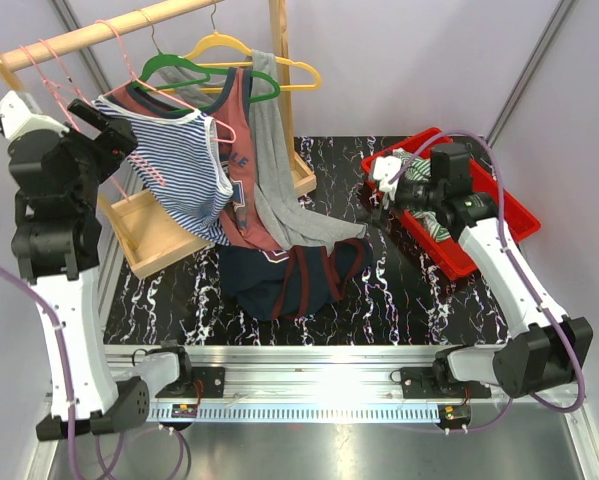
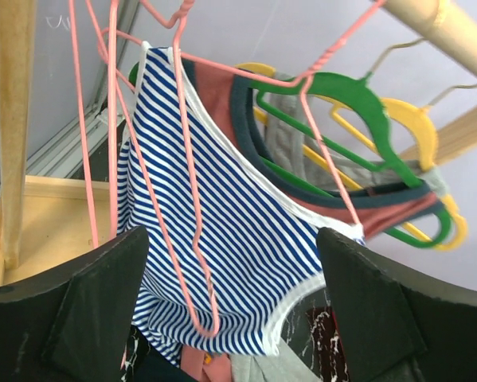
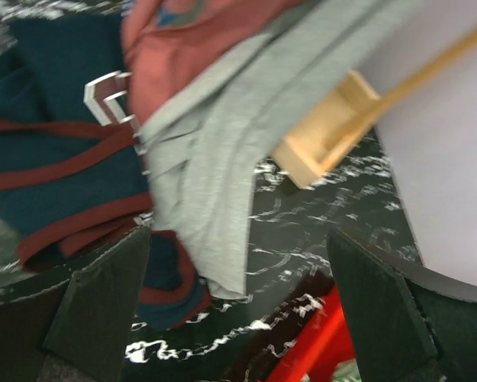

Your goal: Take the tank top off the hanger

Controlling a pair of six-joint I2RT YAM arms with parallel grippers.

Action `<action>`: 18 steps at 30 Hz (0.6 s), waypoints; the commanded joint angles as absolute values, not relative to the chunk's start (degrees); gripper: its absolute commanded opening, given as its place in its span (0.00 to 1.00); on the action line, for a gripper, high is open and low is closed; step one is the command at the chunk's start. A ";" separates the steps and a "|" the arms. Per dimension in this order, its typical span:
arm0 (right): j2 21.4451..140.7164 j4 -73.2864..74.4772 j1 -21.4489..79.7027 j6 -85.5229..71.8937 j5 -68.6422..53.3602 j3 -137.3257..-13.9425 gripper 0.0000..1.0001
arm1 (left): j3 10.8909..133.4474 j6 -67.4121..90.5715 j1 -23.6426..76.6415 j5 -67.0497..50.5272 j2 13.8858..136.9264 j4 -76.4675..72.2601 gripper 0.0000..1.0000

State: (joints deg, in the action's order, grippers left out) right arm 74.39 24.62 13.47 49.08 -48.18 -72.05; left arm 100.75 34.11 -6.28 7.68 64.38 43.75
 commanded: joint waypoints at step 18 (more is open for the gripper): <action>95.69 25.76 34.27 66.55 -44.04 -68.99 1.00 | 84.64 18.55 -6.50 -3.60 35.87 42.81 0.99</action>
